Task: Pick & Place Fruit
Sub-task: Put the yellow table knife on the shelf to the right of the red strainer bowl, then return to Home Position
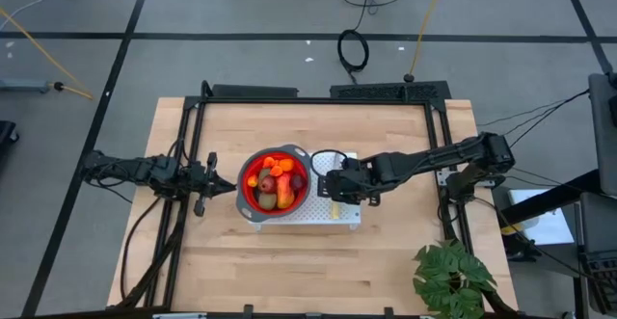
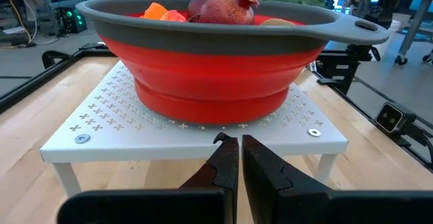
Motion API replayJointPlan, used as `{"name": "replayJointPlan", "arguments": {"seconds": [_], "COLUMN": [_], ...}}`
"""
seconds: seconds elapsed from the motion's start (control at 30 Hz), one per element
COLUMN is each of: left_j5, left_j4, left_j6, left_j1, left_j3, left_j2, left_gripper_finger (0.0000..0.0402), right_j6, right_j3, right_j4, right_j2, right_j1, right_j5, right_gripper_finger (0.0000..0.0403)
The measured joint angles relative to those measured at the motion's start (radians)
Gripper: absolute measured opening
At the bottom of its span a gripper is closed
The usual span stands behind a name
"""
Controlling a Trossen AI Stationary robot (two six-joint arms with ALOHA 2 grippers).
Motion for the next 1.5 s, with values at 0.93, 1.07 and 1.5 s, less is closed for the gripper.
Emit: {"name": "replayJointPlan", "arguments": {"seconds": [0.93, 1.07, 1.5], "left_j5": [0.024, 0.024, 0.025], "left_j4": [0.0, 0.0, 0.0], "left_j6": [-0.005, -0.006, -0.011], "left_j1": [0.0, 0.0, 0.0], "left_j3": [0.0, 0.0, 0.0], "left_j2": [0.0, 0.0, 0.0], "left_gripper_finger": [0.0019, 0.0019, 0.0019], "right_j6": [-0.002, -0.005, -0.073], "right_j3": [-0.008, -0.009, -0.009], "right_j4": [0.021, 0.014, 0.019], "right_j2": [-0.001, -0.014, -0.099], "right_j1": [0.0, 0.001, 0.002], "right_j5": [-0.002, -0.004, 0.002], "right_gripper_finger": [0.0116, 0.0113, 0.0076]}}
